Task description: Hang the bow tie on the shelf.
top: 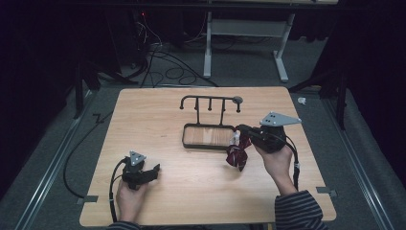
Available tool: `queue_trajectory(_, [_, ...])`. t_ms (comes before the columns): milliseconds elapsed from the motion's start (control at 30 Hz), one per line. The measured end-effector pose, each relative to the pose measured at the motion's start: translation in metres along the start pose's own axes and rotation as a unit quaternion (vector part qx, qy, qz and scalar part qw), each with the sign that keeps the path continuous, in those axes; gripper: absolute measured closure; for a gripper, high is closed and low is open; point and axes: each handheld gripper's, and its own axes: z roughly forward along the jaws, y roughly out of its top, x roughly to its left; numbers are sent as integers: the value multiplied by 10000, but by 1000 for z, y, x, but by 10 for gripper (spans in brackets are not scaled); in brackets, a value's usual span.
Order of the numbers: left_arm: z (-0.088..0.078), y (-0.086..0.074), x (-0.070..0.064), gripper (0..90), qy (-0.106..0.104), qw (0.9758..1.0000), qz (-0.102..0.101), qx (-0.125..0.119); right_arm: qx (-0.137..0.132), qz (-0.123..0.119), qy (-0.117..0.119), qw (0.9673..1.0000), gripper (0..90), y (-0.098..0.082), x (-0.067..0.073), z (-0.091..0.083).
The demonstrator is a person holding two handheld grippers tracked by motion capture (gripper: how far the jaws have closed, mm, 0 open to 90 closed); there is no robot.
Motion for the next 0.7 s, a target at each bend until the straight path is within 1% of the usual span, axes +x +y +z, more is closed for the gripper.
queue_trajectory(233, [0, 0, 0, 291, 0, 10000, -1, 0, -35, -97, 42, 9999, 900, 8, 3, 1])
queue_trajectory(333, [0, 0, 0, 291, -3, 10000, -4, -1, -58, -127, 104, 9998, 900, 11, 4, 2])
queue_trajectory(700, [0, 0, 0, 290, -4, 10000, 6, 9, -75, -159, 191, 9997, 900, 19, 8, 7])
